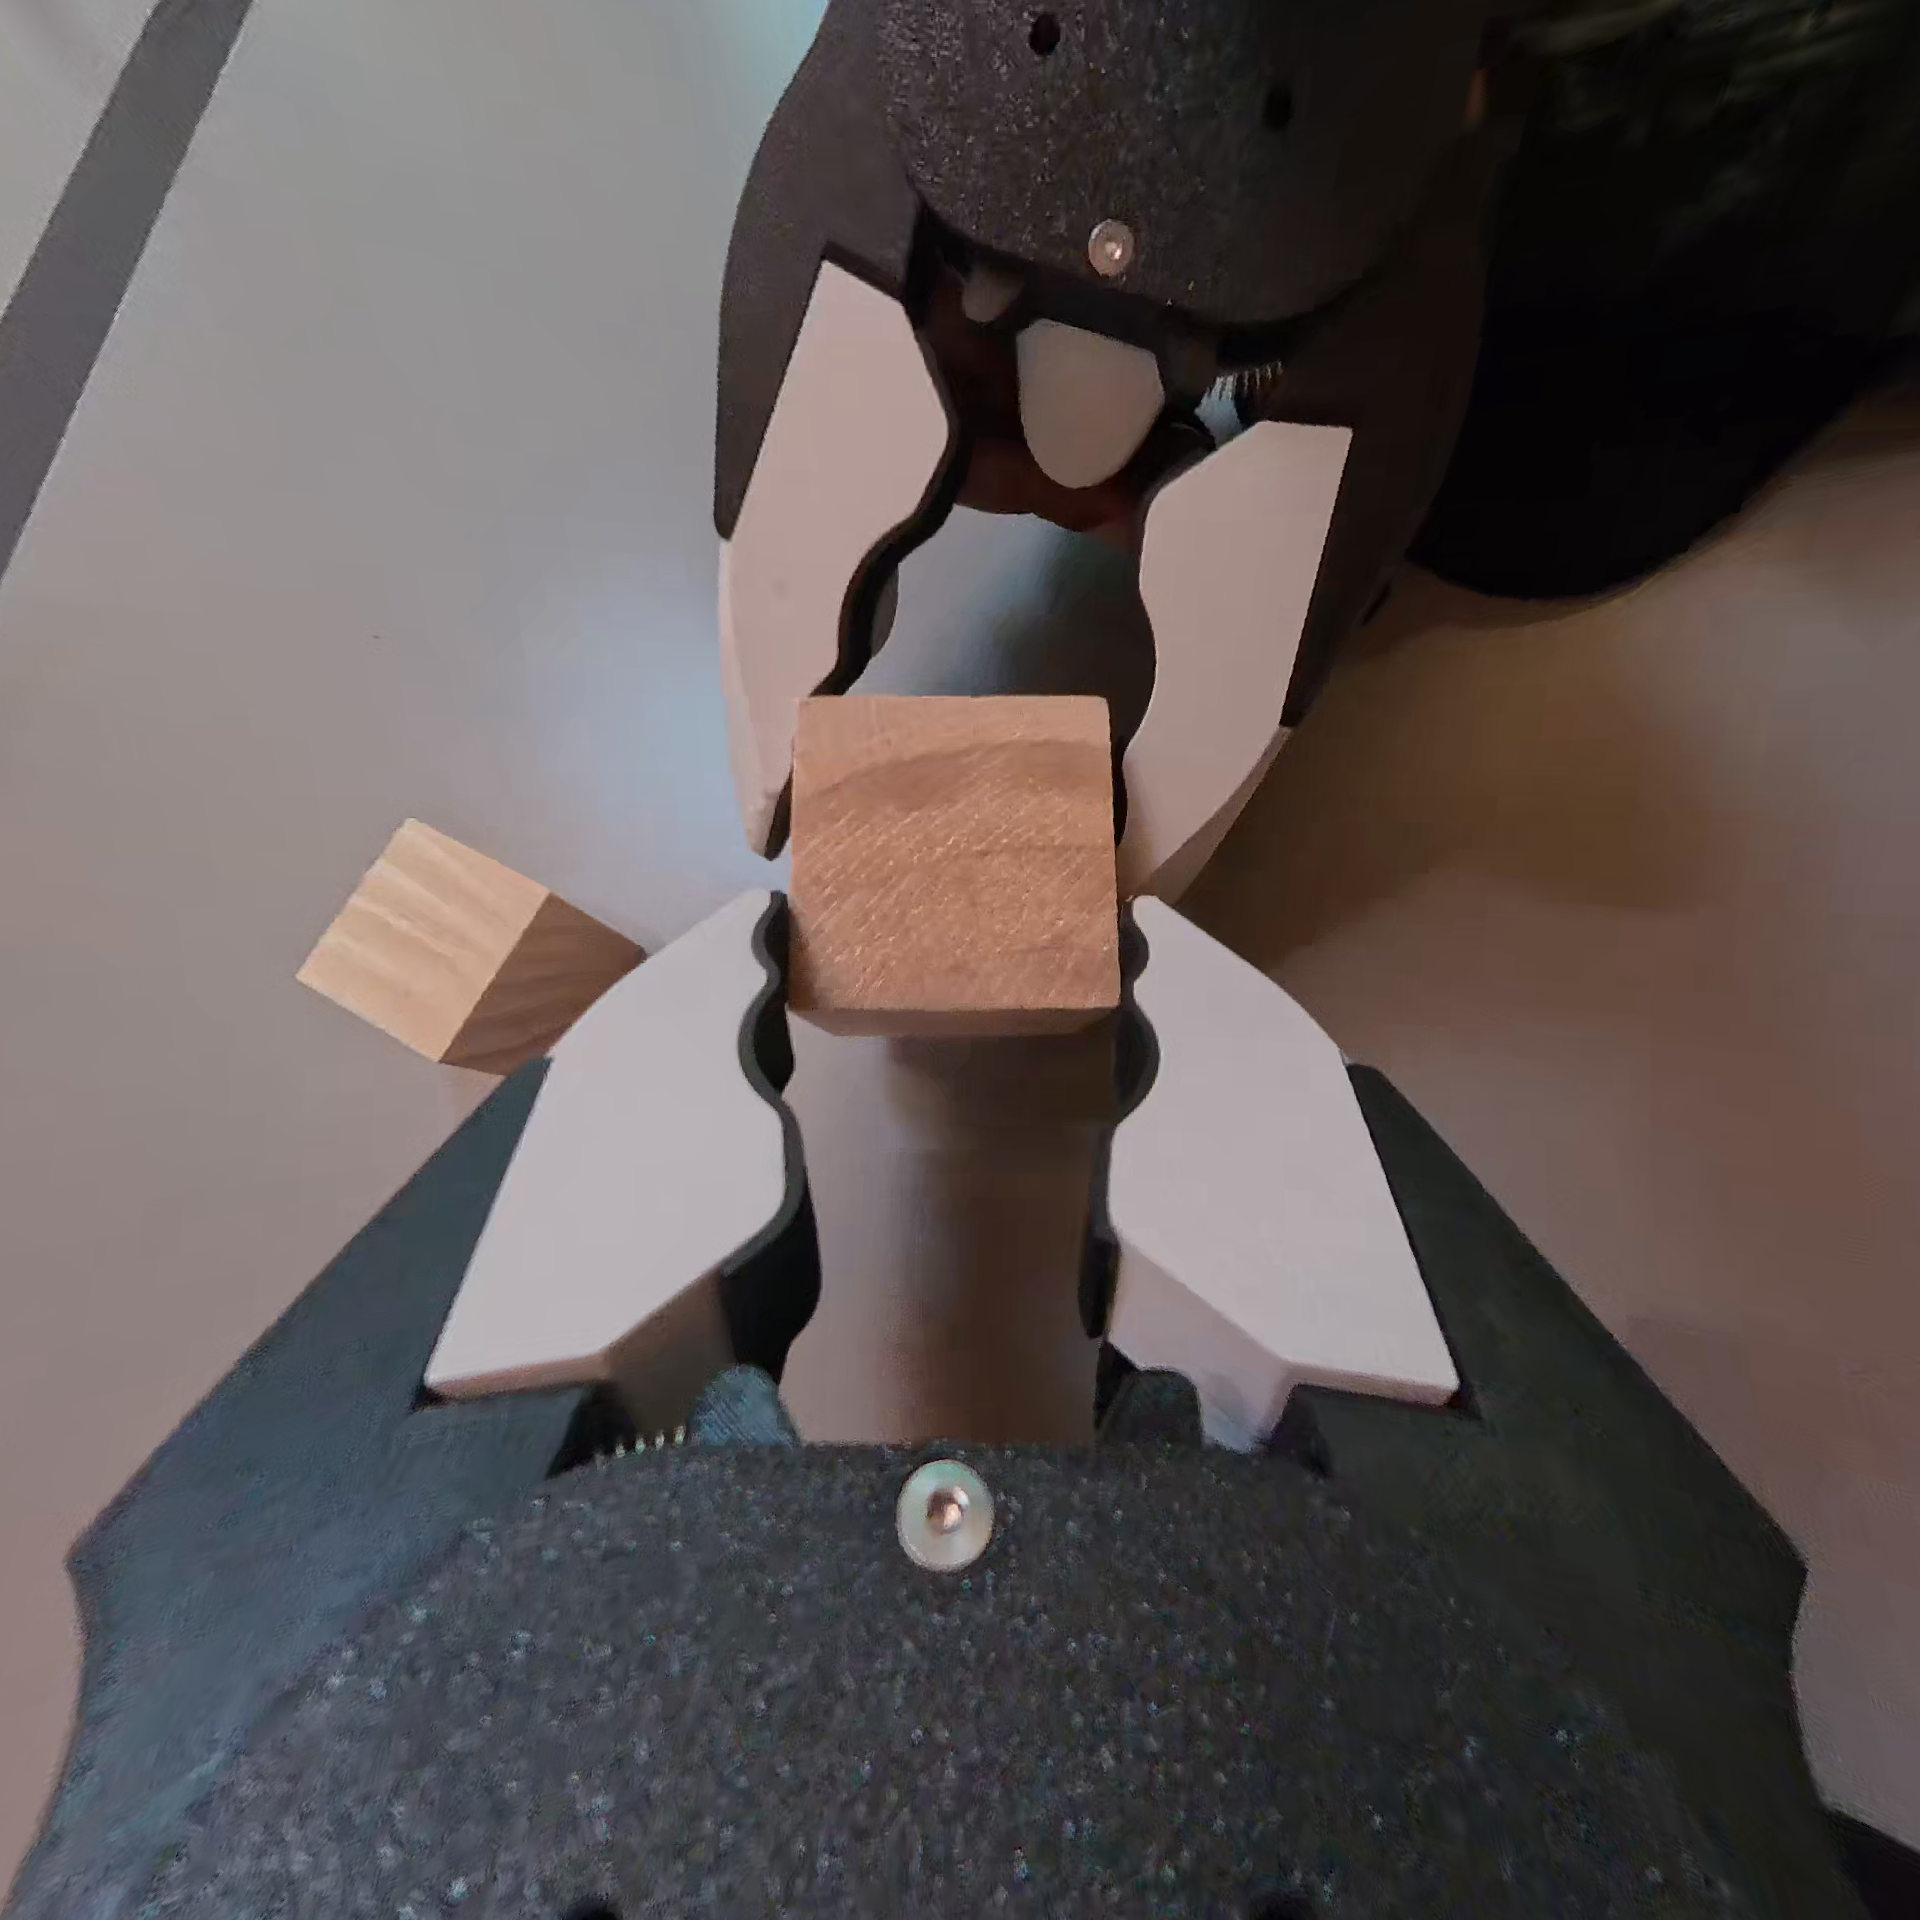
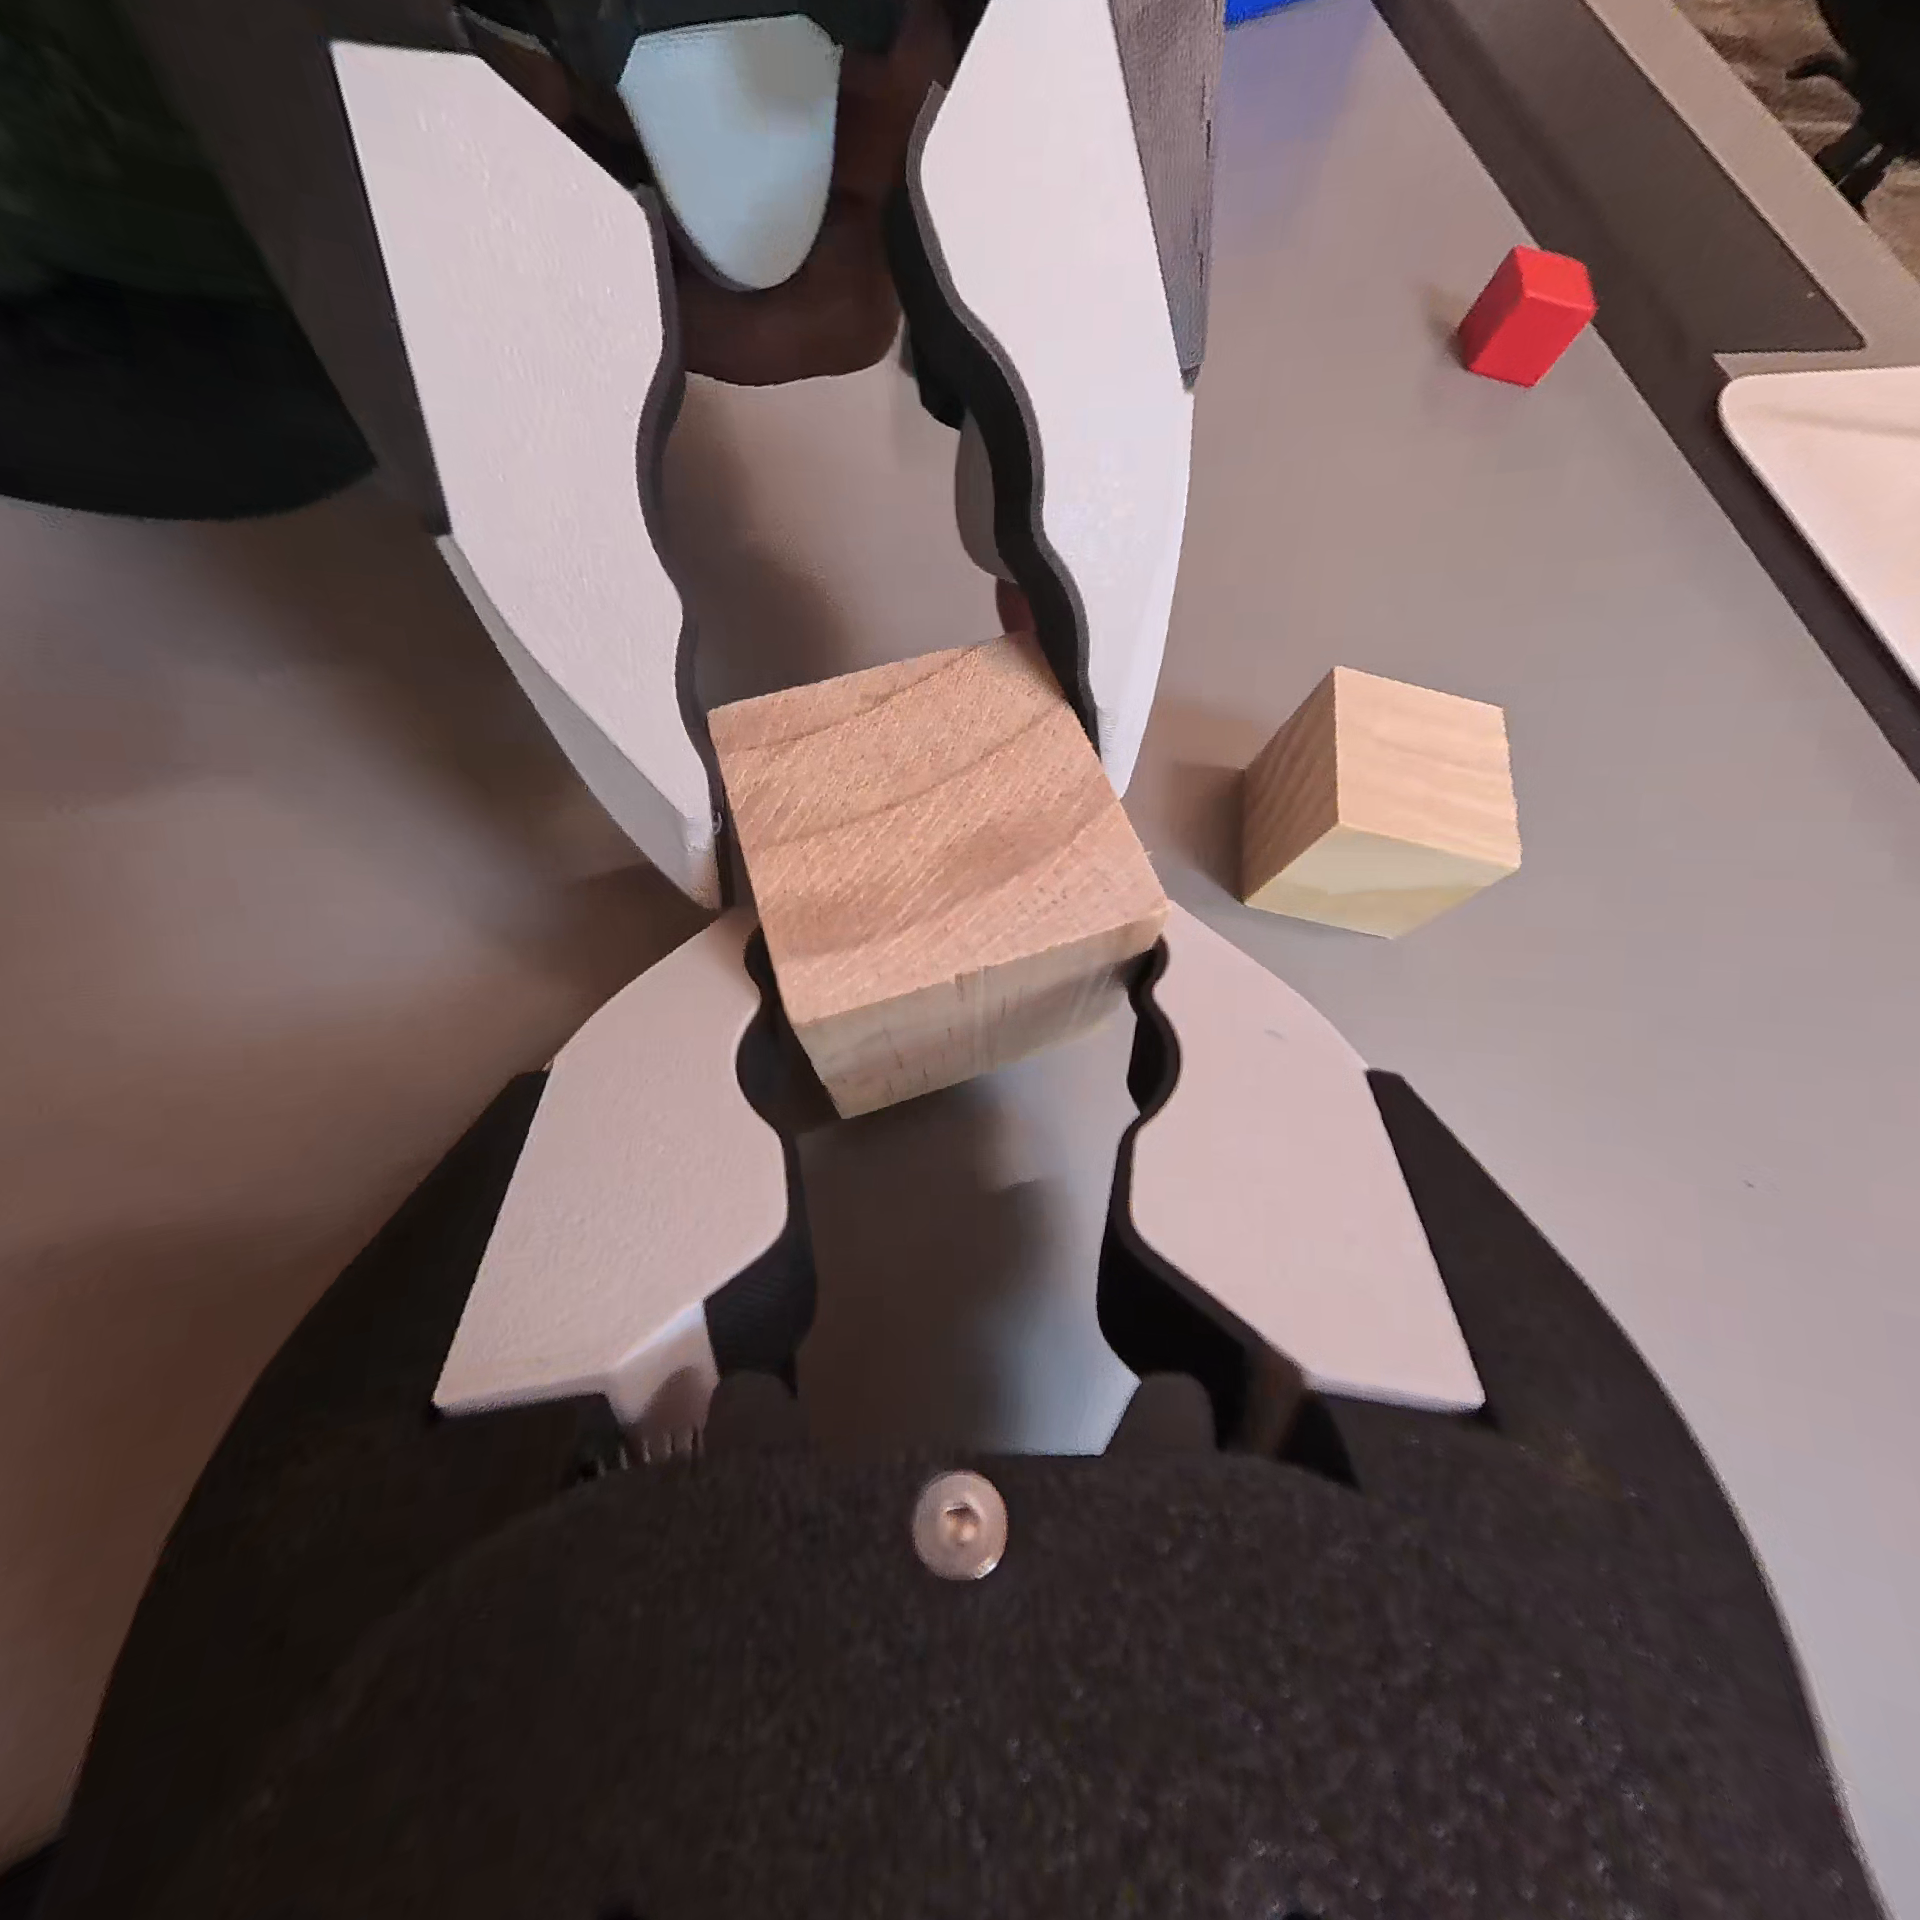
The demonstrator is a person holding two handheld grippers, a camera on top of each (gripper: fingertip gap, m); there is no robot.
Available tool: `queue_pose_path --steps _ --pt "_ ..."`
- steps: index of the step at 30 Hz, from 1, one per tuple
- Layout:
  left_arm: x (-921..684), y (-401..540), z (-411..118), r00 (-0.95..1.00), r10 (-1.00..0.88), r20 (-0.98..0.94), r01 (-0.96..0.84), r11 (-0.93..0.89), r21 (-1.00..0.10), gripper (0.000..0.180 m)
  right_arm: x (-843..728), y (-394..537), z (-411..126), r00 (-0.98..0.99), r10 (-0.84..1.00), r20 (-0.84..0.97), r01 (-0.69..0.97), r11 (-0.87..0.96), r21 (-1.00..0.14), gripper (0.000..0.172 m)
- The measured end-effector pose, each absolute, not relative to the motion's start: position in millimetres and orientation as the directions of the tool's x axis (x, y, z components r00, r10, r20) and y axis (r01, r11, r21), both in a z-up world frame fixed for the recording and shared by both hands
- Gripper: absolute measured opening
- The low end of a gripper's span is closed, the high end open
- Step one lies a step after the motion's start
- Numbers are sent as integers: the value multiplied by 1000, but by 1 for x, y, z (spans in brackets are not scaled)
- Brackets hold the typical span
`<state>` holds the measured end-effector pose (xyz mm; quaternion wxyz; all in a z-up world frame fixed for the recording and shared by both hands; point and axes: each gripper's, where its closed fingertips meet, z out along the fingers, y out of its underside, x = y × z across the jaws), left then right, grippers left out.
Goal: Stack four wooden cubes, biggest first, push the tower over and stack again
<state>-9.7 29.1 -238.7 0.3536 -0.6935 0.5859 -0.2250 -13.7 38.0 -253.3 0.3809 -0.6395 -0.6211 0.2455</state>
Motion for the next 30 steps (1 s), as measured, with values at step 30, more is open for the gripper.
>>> queue_pose_path --steps 30 --pt "-115 77 -259 146 -986 -79 -766 -61 -640 60 105 151 -162 754 657 9 89 -89 -992 59"
